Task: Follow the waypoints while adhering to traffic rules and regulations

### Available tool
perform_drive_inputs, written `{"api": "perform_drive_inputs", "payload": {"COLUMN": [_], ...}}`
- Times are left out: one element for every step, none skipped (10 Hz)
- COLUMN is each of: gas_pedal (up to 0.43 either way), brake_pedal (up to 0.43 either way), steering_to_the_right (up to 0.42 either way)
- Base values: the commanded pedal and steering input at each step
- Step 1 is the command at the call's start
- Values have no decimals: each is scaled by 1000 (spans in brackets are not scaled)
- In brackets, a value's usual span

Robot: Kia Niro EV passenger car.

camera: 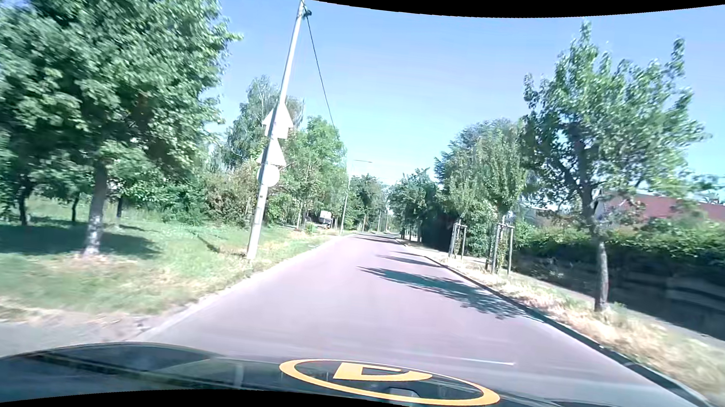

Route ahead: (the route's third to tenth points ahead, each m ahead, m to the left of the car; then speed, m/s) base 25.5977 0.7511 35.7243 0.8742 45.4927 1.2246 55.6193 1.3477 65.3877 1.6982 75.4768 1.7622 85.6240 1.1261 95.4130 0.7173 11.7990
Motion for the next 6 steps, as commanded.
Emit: {"api": "perform_drive_inputs", "payload": {"gas_pedal": [287,311,311,311,311,311], "brake_pedal": [0,0,0,0,0,0], "steering_to_the_right": [8,4,2,2,2,2]}}
